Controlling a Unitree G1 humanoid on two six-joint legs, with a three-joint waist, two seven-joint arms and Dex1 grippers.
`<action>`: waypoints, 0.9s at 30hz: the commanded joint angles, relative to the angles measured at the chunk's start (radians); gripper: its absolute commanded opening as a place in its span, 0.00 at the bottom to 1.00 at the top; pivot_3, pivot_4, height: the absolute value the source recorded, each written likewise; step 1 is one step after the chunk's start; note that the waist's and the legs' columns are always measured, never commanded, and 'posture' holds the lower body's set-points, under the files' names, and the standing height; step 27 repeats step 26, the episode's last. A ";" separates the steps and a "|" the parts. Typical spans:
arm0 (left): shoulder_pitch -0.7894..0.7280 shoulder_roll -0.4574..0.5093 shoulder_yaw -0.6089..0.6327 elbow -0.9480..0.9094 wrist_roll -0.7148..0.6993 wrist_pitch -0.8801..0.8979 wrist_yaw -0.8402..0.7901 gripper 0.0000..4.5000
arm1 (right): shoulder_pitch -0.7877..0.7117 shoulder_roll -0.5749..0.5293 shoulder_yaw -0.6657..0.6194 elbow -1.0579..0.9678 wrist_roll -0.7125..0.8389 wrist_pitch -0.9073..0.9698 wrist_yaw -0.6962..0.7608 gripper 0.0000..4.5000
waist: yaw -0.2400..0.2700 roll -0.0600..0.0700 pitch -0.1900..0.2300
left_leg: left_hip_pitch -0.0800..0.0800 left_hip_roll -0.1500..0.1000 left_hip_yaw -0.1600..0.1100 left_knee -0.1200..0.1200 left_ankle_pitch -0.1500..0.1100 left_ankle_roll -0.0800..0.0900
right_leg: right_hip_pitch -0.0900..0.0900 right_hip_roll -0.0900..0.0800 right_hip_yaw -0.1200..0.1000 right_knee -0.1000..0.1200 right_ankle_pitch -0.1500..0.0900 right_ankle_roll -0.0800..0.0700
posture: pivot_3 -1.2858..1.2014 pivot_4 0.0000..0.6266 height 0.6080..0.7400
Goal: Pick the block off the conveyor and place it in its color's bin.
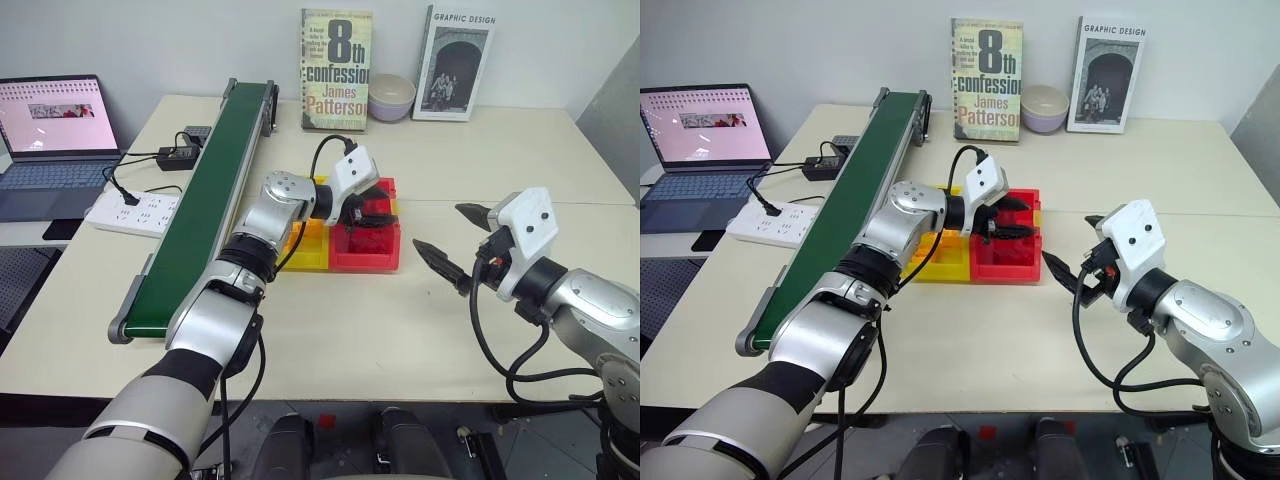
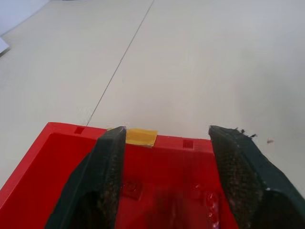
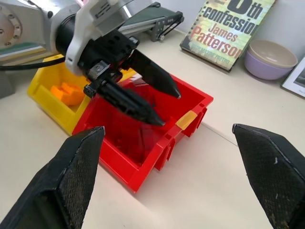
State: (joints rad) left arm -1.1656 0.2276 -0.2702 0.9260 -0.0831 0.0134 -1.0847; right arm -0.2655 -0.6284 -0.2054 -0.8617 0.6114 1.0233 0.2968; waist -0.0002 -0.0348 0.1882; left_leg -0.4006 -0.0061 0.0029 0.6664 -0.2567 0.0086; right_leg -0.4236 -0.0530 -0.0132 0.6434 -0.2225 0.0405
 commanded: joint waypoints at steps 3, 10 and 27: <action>-0.048 -0.001 0.034 0.036 0.026 -0.055 -0.003 0.90 | -0.021 -0.004 -0.038 -0.037 0.027 0.015 -0.021 1.00 | 0.000 0.000 0.000 | 0.000 -0.001 0.000 0.000 0.000 0.000 | 0.000 0.000 0.000 0.000 0.001 -0.001 | 0.52 0.24 1.00; -0.045 0.069 0.088 -0.013 0.015 -0.015 -0.021 0.99 | -0.064 -0.028 -0.009 0.013 0.047 -0.007 0.029 1.00 | -0.002 0.000 0.000 | 0.000 0.000 0.000 0.000 0.000 0.000 | 0.000 0.000 0.000 0.000 0.001 -0.001 | 0.52 0.24 1.00; 0.524 0.689 0.396 -1.007 -0.230 0.674 -0.094 0.99 | -0.331 -0.176 0.186 0.497 -0.011 -0.292 0.558 1.00 | -0.014 0.001 0.001 | 0.000 0.000 -0.003 -0.001 0.000 0.000 | 0.000 -0.002 0.000 0.000 0.001 -0.002 | 0.52 0.24 1.00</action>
